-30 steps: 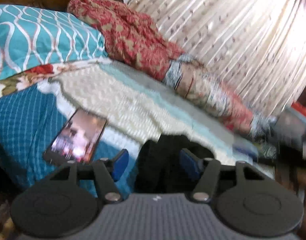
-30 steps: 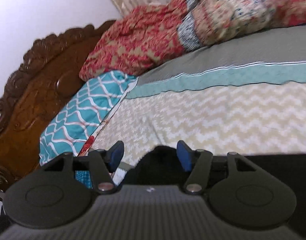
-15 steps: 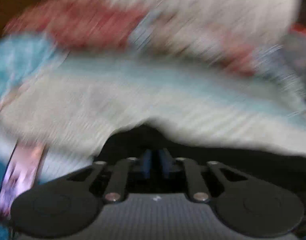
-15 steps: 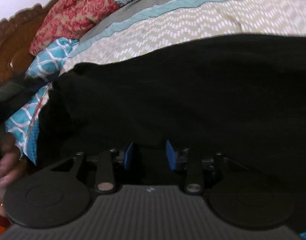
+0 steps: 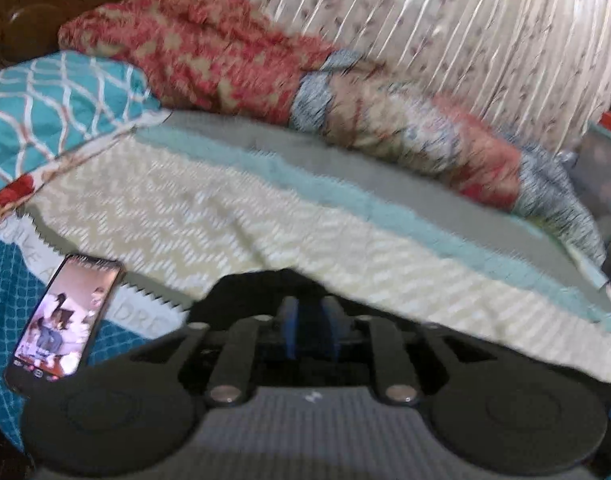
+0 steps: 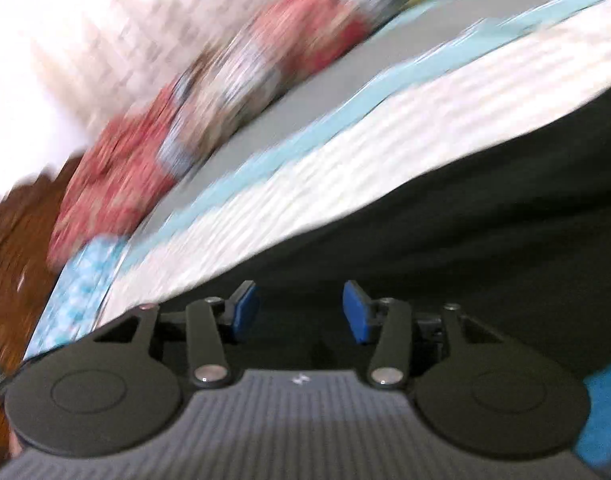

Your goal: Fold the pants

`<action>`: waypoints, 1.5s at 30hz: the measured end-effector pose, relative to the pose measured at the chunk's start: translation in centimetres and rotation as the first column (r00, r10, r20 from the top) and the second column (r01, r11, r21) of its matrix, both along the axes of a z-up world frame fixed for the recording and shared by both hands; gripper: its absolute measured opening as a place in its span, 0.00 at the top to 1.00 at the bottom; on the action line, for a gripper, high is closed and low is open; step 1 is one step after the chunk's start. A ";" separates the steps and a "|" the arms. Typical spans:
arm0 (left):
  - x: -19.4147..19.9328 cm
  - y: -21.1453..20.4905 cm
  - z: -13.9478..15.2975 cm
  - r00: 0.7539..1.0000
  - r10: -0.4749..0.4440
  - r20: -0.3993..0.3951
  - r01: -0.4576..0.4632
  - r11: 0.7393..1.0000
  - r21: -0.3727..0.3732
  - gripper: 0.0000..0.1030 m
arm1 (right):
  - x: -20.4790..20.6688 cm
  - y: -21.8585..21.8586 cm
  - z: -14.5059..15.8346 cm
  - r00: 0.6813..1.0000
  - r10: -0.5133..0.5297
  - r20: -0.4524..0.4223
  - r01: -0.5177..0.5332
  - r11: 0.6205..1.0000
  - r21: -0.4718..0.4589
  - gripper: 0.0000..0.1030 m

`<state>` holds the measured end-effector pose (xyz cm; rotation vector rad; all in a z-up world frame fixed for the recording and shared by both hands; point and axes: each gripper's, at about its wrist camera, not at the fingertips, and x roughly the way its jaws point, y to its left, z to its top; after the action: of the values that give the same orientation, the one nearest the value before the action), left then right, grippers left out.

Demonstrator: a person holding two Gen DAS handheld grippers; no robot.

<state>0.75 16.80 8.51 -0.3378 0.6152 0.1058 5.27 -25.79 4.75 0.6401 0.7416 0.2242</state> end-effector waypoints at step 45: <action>0.9 -14.3 -3.1 0.929 -0.243 -0.279 0.236 0.970 -0.060 0.54 | -1.4 -0.5 -3.9 0.949 0.314 -0.041 -0.281 0.777 -0.564 0.56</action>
<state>1.66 2.53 5.41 -0.2707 0.9394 -0.0909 3.89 -26.33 0.88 -0.0583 0.8057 0.2955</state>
